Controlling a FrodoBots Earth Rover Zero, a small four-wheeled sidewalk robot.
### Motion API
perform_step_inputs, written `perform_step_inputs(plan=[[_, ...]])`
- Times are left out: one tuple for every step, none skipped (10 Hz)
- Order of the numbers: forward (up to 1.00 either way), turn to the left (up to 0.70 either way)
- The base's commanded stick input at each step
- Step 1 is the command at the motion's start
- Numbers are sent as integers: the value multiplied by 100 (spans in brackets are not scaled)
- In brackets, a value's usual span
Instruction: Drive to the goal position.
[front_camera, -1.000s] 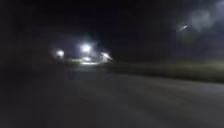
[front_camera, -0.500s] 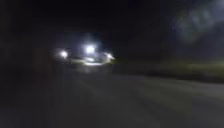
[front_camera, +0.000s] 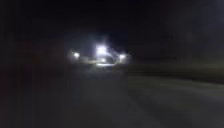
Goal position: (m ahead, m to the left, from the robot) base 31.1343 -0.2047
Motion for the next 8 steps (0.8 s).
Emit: perform_step_inputs(plan=[[70, 0], [70, 0], [70, 0], [70, 0], [70, 0], [70, 0], [70, 0], [70, 0]])
